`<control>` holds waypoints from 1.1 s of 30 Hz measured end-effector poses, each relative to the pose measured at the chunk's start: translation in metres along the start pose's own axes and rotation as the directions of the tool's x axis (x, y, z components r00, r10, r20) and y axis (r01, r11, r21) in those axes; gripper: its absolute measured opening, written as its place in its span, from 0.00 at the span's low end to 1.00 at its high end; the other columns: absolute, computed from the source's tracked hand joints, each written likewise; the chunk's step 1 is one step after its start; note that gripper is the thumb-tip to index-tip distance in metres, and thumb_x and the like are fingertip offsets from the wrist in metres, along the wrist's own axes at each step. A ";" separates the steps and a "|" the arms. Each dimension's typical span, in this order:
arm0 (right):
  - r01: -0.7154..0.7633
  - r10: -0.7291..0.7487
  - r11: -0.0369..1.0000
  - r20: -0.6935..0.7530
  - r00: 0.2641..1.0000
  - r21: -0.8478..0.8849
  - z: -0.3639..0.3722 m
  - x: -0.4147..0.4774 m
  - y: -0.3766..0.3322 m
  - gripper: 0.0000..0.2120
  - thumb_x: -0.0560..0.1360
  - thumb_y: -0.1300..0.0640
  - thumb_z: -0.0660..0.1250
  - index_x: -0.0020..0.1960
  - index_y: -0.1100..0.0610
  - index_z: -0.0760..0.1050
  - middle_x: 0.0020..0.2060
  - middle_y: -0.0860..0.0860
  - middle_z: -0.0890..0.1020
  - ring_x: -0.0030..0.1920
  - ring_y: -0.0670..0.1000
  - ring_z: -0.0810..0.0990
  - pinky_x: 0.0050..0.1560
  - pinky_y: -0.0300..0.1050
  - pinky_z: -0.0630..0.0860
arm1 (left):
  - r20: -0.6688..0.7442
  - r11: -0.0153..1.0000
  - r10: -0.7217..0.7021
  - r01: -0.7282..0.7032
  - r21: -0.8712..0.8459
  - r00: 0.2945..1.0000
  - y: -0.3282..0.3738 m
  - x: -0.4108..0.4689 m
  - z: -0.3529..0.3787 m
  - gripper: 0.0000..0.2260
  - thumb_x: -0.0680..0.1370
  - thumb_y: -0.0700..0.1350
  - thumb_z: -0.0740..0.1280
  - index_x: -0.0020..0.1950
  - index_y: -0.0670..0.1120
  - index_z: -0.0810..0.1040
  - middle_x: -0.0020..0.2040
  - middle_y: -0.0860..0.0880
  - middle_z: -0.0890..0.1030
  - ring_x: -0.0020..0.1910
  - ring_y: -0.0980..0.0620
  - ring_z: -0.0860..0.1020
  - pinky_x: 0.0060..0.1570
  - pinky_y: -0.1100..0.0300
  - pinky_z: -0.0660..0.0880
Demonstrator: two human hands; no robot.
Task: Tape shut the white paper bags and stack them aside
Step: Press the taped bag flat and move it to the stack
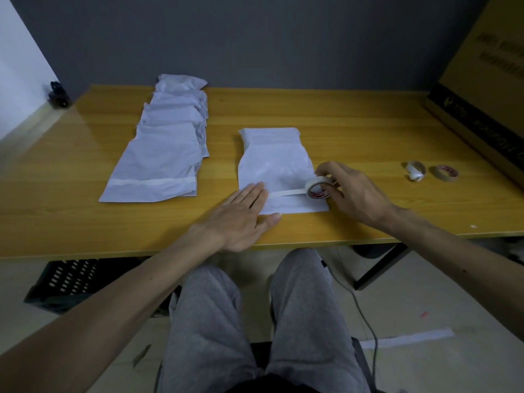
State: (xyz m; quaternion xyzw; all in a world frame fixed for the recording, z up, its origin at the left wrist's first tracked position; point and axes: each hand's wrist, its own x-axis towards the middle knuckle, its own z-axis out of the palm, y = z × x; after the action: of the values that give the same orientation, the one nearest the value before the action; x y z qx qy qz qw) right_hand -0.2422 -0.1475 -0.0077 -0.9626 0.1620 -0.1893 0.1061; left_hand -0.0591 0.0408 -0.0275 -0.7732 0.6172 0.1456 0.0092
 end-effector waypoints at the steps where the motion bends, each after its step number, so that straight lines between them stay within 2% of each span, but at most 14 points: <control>1: -0.014 0.014 1.000 0.001 1.000 0.007 -0.002 0.000 0.001 0.12 0.77 0.65 0.63 0.59 0.56 0.70 0.56 0.54 0.77 0.47 0.61 0.78 0.43 0.57 0.76 | -0.003 1.000 0.000 0.000 0.000 1.000 0.000 0.000 0.000 0.35 0.77 0.66 0.38 0.79 0.48 0.38 0.78 0.54 0.36 0.76 0.58 0.35 0.76 0.57 0.39; 7: 0.043 -0.043 0.997 0.012 0.999 -0.057 -0.006 0.000 0.008 0.07 0.76 0.66 0.62 0.52 0.57 0.73 0.50 0.53 0.77 0.43 0.61 0.77 0.39 0.56 0.76 | -0.002 1.000 0.005 -0.005 -0.004 1.000 -0.002 0.001 0.001 0.37 0.75 0.67 0.36 0.79 0.48 0.38 0.78 0.54 0.36 0.76 0.59 0.35 0.76 0.57 0.39; 10: 0.124 -0.119 0.982 0.047 0.992 -0.144 -0.010 0.000 0.008 0.11 0.75 0.69 0.63 0.53 0.57 0.76 0.52 0.54 0.78 0.41 0.63 0.78 0.40 0.53 0.76 | 0.000 1.000 0.009 -0.009 -0.008 1.000 -0.002 0.001 0.001 0.37 0.76 0.67 0.37 0.79 0.48 0.38 0.78 0.54 0.36 0.76 0.59 0.35 0.76 0.57 0.39; 14: 0.208 -0.185 0.953 0.122 0.975 -0.219 -0.017 0.002 0.007 0.17 0.69 0.75 0.67 0.52 0.58 0.80 0.50 0.57 0.80 0.38 0.61 0.78 0.39 0.46 0.70 | 0.005 1.000 0.012 -0.012 -0.011 1.000 -0.003 0.001 0.000 0.36 0.77 0.67 0.38 0.79 0.48 0.39 0.78 0.54 0.36 0.76 0.59 0.35 0.75 0.58 0.38; 18: 0.238 -0.203 0.951 0.185 0.962 -0.196 -0.016 0.009 0.007 0.16 0.72 0.73 0.64 0.54 0.59 0.80 0.52 0.56 0.78 0.45 0.60 0.79 0.38 0.53 0.76 | 0.002 1.000 0.013 -0.013 0.003 1.000 -0.002 0.000 0.000 0.36 0.77 0.67 0.38 0.79 0.47 0.39 0.78 0.53 0.36 0.76 0.58 0.36 0.75 0.58 0.38; 23: 0.230 -0.194 0.962 0.221 0.956 -0.149 -0.014 0.016 0.000 0.20 0.70 0.77 0.59 0.55 0.61 0.80 0.54 0.58 0.76 0.49 0.59 0.77 0.43 0.56 0.76 | 0.004 1.000 0.017 -0.017 0.005 1.000 -0.002 0.000 -0.001 0.38 0.74 0.68 0.36 0.79 0.47 0.39 0.78 0.53 0.36 0.76 0.58 0.36 0.75 0.57 0.39; 29: 0.268 -0.223 0.955 0.291 0.930 -0.124 -0.011 0.028 0.000 0.27 0.60 0.79 0.59 0.53 0.61 0.80 0.52 0.57 0.79 0.49 0.61 0.79 0.43 0.58 0.77 | 0.005 0.999 0.011 -0.011 0.031 1.000 -0.003 0.000 -0.003 0.37 0.76 0.67 0.38 0.79 0.47 0.39 0.78 0.53 0.36 0.76 0.57 0.36 0.76 0.56 0.39; 33: 0.256 -0.209 0.951 0.244 0.947 -0.176 -0.008 0.033 -0.003 0.26 0.62 0.79 0.61 0.55 0.60 0.79 0.51 0.58 0.80 0.47 0.62 0.79 0.40 0.58 0.77 | 0.023 0.999 0.004 -0.005 0.045 1.000 -0.003 -0.001 -0.004 0.37 0.76 0.67 0.38 0.79 0.47 0.38 0.78 0.52 0.36 0.76 0.57 0.36 0.76 0.54 0.40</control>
State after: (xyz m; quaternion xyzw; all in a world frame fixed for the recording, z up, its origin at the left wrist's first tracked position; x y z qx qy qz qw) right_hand -0.2154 -0.1575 0.0118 -0.9959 0.0526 -0.0737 0.0005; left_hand -0.0556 0.0416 -0.0235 -0.7696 0.6219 0.1404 0.0335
